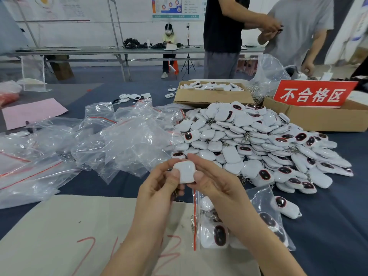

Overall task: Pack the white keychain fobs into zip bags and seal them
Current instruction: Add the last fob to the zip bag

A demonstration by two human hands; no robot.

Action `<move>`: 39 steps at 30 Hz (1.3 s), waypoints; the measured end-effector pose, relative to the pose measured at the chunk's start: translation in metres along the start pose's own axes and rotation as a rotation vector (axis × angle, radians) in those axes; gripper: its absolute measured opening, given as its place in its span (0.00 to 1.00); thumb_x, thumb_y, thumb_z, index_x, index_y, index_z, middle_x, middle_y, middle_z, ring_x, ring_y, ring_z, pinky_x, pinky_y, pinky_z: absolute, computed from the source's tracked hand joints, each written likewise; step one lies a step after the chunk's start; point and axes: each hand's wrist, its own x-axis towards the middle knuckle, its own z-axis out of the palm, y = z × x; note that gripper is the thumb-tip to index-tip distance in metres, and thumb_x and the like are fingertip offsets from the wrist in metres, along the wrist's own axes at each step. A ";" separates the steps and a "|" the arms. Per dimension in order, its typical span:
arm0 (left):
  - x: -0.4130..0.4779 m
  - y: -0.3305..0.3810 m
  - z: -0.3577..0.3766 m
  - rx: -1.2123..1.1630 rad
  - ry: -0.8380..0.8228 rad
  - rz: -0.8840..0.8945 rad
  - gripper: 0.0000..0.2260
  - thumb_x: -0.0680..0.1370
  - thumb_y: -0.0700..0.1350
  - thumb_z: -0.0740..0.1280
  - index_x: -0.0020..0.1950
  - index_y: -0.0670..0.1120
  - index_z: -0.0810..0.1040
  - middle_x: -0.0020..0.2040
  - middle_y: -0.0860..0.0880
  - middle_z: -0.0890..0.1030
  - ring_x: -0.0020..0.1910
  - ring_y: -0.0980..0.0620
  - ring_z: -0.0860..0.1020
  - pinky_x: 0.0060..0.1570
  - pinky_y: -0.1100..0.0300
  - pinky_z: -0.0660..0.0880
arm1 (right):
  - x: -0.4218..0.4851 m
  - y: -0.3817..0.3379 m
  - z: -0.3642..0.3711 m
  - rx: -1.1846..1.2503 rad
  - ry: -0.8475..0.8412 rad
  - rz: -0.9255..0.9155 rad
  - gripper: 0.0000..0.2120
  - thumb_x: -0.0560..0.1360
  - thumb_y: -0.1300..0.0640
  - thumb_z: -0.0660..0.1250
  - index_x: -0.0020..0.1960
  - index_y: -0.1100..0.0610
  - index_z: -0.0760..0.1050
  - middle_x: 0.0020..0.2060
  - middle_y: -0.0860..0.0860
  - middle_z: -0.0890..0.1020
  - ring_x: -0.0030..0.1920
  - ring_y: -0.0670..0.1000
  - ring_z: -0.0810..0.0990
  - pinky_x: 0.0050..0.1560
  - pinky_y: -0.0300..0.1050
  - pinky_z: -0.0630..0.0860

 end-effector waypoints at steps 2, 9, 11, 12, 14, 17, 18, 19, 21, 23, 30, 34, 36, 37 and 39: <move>0.002 0.000 -0.001 -0.108 -0.021 -0.114 0.12 0.75 0.44 0.68 0.57 0.43 0.85 0.41 0.45 0.80 0.34 0.53 0.74 0.36 0.64 0.76 | 0.000 -0.002 0.000 -0.050 0.001 -0.022 0.15 0.82 0.63 0.62 0.62 0.47 0.80 0.56 0.46 0.85 0.57 0.47 0.83 0.58 0.39 0.78; -0.002 -0.001 0.007 -0.087 0.012 -0.184 0.10 0.82 0.41 0.65 0.51 0.39 0.85 0.35 0.46 0.78 0.29 0.54 0.73 0.29 0.63 0.74 | -0.001 -0.001 0.001 -0.149 0.079 0.000 0.09 0.77 0.64 0.70 0.49 0.50 0.80 0.44 0.45 0.86 0.45 0.43 0.83 0.47 0.33 0.77; -0.002 -0.002 0.007 -0.094 0.022 -0.202 0.10 0.82 0.42 0.65 0.50 0.39 0.85 0.34 0.47 0.78 0.29 0.54 0.73 0.29 0.63 0.74 | -0.001 -0.001 0.001 -0.168 0.084 0.005 0.09 0.77 0.65 0.70 0.49 0.51 0.80 0.43 0.44 0.85 0.44 0.43 0.83 0.46 0.32 0.76; -0.002 -0.002 0.006 -0.105 0.025 -0.211 0.10 0.82 0.42 0.65 0.51 0.39 0.85 0.35 0.47 0.78 0.29 0.55 0.73 0.30 0.64 0.74 | -0.001 0.000 0.001 -0.174 0.088 0.013 0.09 0.77 0.65 0.70 0.49 0.50 0.79 0.43 0.44 0.85 0.45 0.43 0.83 0.46 0.32 0.76; -0.001 -0.003 0.006 -0.131 0.020 -0.237 0.10 0.81 0.43 0.66 0.50 0.40 0.86 0.35 0.47 0.79 0.30 0.55 0.74 0.31 0.64 0.75 | -0.001 0.000 0.002 -0.177 0.095 0.018 0.10 0.77 0.64 0.70 0.48 0.49 0.79 0.45 0.43 0.85 0.46 0.43 0.83 0.47 0.33 0.77; 0.000 -0.002 0.005 -0.202 0.034 -0.242 0.09 0.77 0.46 0.70 0.49 0.42 0.86 0.39 0.47 0.83 0.33 0.55 0.77 0.32 0.65 0.77 | 0.000 0.000 0.003 -0.156 0.077 0.018 0.12 0.77 0.66 0.70 0.49 0.48 0.79 0.48 0.40 0.85 0.50 0.43 0.83 0.51 0.34 0.78; 0.000 -0.001 0.004 -0.214 0.049 -0.203 0.10 0.74 0.47 0.72 0.51 0.42 0.86 0.41 0.46 0.84 0.35 0.55 0.79 0.34 0.65 0.78 | 0.000 0.000 0.003 -0.135 0.063 0.019 0.12 0.77 0.66 0.70 0.50 0.49 0.79 0.50 0.41 0.85 0.52 0.44 0.83 0.54 0.36 0.78; 0.000 -0.002 0.002 -0.178 0.070 -0.142 0.13 0.72 0.49 0.73 0.53 0.44 0.85 0.44 0.47 0.86 0.38 0.54 0.82 0.36 0.65 0.79 | 0.000 -0.001 0.003 -0.110 0.056 0.026 0.11 0.76 0.65 0.71 0.52 0.50 0.79 0.52 0.42 0.85 0.54 0.45 0.83 0.56 0.38 0.78; 0.000 -0.004 -0.002 0.038 0.104 0.033 0.13 0.71 0.52 0.74 0.53 0.51 0.85 0.46 0.50 0.87 0.43 0.56 0.83 0.41 0.68 0.78 | 0.001 -0.002 0.003 -0.065 0.090 0.043 0.10 0.75 0.61 0.73 0.53 0.49 0.80 0.51 0.45 0.85 0.53 0.45 0.83 0.55 0.38 0.79; -0.003 -0.003 -0.001 0.204 0.080 0.204 0.09 0.70 0.52 0.74 0.50 0.57 0.85 0.43 0.53 0.87 0.41 0.59 0.82 0.43 0.70 0.76 | 0.003 -0.003 0.000 -0.045 0.164 0.042 0.11 0.74 0.61 0.74 0.52 0.48 0.80 0.48 0.45 0.85 0.47 0.43 0.83 0.47 0.34 0.77; -0.008 0.000 0.003 0.238 0.025 0.345 0.08 0.71 0.47 0.73 0.48 0.58 0.84 0.45 0.55 0.87 0.45 0.60 0.84 0.46 0.73 0.76 | 0.002 -0.003 -0.003 -0.078 0.167 0.015 0.09 0.74 0.67 0.72 0.47 0.54 0.81 0.39 0.42 0.86 0.42 0.40 0.84 0.44 0.30 0.76; -0.008 0.000 0.003 0.301 0.012 0.356 0.08 0.72 0.48 0.75 0.50 0.60 0.84 0.46 0.56 0.87 0.47 0.60 0.84 0.47 0.73 0.76 | 0.002 -0.002 -0.003 -0.079 0.187 0.019 0.10 0.74 0.66 0.72 0.47 0.52 0.81 0.41 0.44 0.86 0.43 0.42 0.84 0.46 0.32 0.77; -0.007 0.000 0.000 0.345 -0.009 0.341 0.09 0.74 0.49 0.75 0.52 0.60 0.83 0.48 0.57 0.86 0.49 0.60 0.84 0.48 0.72 0.76 | 0.001 -0.001 -0.003 -0.104 0.207 0.020 0.11 0.74 0.65 0.73 0.47 0.49 0.83 0.42 0.45 0.86 0.45 0.44 0.84 0.48 0.34 0.78; -0.007 -0.001 -0.001 0.370 -0.031 0.327 0.09 0.76 0.48 0.74 0.54 0.60 0.82 0.49 0.57 0.86 0.51 0.60 0.83 0.50 0.71 0.76 | 0.001 -0.001 -0.003 -0.122 0.216 0.020 0.11 0.74 0.64 0.73 0.47 0.47 0.83 0.42 0.45 0.86 0.45 0.45 0.84 0.49 0.35 0.78; -0.005 -0.003 -0.005 0.459 -0.101 0.317 0.11 0.79 0.44 0.72 0.57 0.59 0.82 0.52 0.58 0.85 0.53 0.58 0.83 0.51 0.70 0.76 | 0.001 -0.001 -0.002 -0.167 0.232 0.011 0.11 0.75 0.62 0.73 0.47 0.45 0.84 0.43 0.45 0.86 0.46 0.45 0.84 0.49 0.35 0.78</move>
